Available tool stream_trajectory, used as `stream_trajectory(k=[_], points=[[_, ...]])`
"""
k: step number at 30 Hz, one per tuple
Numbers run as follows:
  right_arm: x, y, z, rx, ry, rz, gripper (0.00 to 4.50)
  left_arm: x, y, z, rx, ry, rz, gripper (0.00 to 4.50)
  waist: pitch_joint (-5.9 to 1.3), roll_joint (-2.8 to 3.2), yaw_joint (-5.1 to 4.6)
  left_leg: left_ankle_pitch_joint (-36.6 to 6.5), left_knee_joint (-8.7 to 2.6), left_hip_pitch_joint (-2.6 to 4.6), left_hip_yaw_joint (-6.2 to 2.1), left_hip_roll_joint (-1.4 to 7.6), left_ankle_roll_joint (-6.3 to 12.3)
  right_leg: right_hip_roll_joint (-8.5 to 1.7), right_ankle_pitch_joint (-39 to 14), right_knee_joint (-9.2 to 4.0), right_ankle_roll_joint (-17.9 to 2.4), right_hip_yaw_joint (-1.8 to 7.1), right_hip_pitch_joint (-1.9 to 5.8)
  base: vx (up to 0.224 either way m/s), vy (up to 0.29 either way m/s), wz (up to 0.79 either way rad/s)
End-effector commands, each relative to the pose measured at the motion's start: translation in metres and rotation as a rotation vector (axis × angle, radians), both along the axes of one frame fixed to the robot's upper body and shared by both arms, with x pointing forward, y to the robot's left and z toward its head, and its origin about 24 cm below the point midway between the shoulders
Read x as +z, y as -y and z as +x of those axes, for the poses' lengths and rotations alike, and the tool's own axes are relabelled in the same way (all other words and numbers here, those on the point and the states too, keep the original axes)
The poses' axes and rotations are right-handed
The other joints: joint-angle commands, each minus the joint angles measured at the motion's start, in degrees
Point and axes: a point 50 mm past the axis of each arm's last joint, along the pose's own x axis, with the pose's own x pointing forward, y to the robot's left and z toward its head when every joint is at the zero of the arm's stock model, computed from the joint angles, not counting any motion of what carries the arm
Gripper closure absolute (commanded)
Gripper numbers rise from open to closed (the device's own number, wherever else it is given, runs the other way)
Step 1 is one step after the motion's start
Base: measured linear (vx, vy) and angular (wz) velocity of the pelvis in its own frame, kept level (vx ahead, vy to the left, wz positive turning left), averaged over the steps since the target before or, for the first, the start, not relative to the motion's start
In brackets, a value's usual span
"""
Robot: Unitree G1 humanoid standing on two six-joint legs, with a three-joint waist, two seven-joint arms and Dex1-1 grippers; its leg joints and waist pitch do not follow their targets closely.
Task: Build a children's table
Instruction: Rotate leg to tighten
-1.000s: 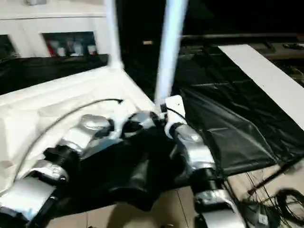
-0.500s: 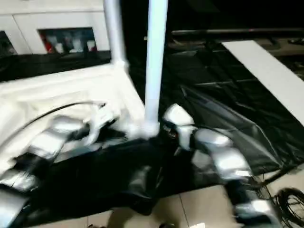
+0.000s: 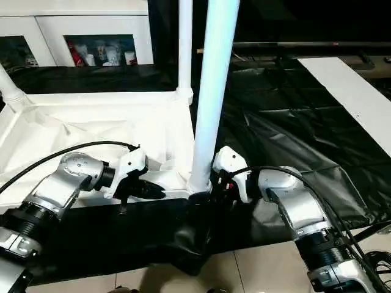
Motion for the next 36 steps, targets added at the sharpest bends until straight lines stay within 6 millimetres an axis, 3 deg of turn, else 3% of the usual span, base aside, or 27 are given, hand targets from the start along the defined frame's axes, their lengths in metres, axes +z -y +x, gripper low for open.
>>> stream_trajectory(k=[1, 10, 20, 22, 24, 26, 28, 29, 30, 34, 36], points=[[-0.002, 0.0, -0.001, 0.019, -0.017, -0.017, 0.9, -0.001, 0.005, -0.003, -0.033, -0.017, -0.002, 4.5, -3.46, -0.31, -0.06, -8.7, -3.27, 0.72, -0.4, 1.44, 4.21, -2.48, -8.29, -2.58, -13.98, 2.29, 3.13, 0.0, 0.0, 0.0], [-0.006, 0.001, 0.001, 0.012, -0.002, -0.057, 1.72, 0.0, 0.004, -0.002, -0.024, -0.007, 0.004, 4.5, -3.56, -0.4, -0.01, -8.31, -3.11, 0.72, -0.38, 1.38, 4.31, -2.48, -8.55, -2.48, -14.02, 2.28, 3.19, 0.0, 0.0, 0.0], [-0.011, 0.0, 0.002, -0.005, 0.007, -0.076, 1.98, 0.0, 0.005, -0.001, -0.016, -0.005, 0.007, 4.5, -3.74, -0.38, -0.14, -8.74, -3.02, 0.71, -0.46, 1.37, 3.9, -2.48, -9.03, -2.44, -13.83, 2.28, 3.26, 0.0, 0.0, 0.0], [-0.014, -0.001, 0.006, -0.085, 0.002, -0.045, 1.98, -0.001, 0.006, 0.001, 0.01, -0.003, 0.003, 4.5, -3.75, -0.35, -0.16, -8.39, -2.98, 0.67, -0.45, 1.34, 3.98, -2.43, -8.39, -2.35, -14.04, 2.27, 3.26, 0.0, 0.0, 0.0], [-0.017, -0.004, 0.012, -0.214, -0.005, 0.009, 1.99, -0.002, 0.01, 0.004, 0.048, 0.002, -0.001, 4.5, -3.55, -0.35, -0.37, -10.72, -3.07, 0.59, -0.51, 1.23, 3.08, -2.52, -12.21, -2.81, -13.45, 2.25, 3.12, 0.0, 0.0, 0.0], [-0.021, -0.01, 0.018, -0.348, -0.022, 0.062, 1.99, -0.004, 0.016, 0.009, 0.104, 0.012, -0.002, 4.5, -3.34, -0.33, -0.87, -14.14, -3.28, 0.77, -0.71, 1.1, 0.95, -2.6, -19.36, -3.49, -11.43, 2.22, 2.76, 0.0, 0.0, 0.0], [-0.026, -0.017, 0.022, -0.463, -0.028, 0.097, 1.99, -0.005, 0.023, 0.016, 0.166, 0.029, -0.003, 4.5, -3.4, -0.48, -1.29, -15.27, -3.47, 0.5, -1.04, 1.0, -0.18, -2.55, -22.05, -3.7, -9.78, 2.08, 2.91, 0.0, 0.0, 0.0], [-0.027, -0.02, 0.024, -0.51, -0.035, 0.112, 1.99, -0.005, 0.026, 0.018, 0.187, 0.032, -0.004, 4.5, -3.38, -0.33, -1.38, -16.22, -3.46, 0.88, -1.03, 1.0, -0.62, -2.55, -22.92, -3.99, -9.41, 2.11, 2.48, 0.0, 0.0, 0.0], [-0.031, -0.029, 0.027, -0.613, -0.056, 0.14, 1.99, -0.006, 0.034, 0.024, 0.237, 0.041, -0.004, 4.5, -3.35, -0.4, -1.64, -16.38, -3.52, 0.67, -1.11, 0.95, -0.72, -2.53, -22.95, -3.96, -9.21, 2.11, 2.61, 0.0, 0.0, 0.0], [-0.034, -0.046, 0.033, -0.736, -0.045, 0.146, 2.08, -0.005, 0.052, 0.035, 0.366, 0.051, -0.014, 4.5, -3.25, -0.11, -1.85, -17.8, -3.42, 1.05, -0.96, 0.78, -1.07, -2.46, -24.47, -4.43, -8.5, 2.14, 2.01, 0.0, 0.0, 0.0], [-0.035, -0.059, 0.039, -0.82, -0.026, 0.133, 2.15, -0.006, 0.065, 0.04, 0.434, 0.056, -0.008, 4.5, -3.15, -0.13, -1.94, -17.95, -3.47, 0.91, -1.06, 0.58, -1.42, -2.43, -25.56, -4.57, -8.09, 2.02, 2.05, 0.0, 0.0, 0.0]])
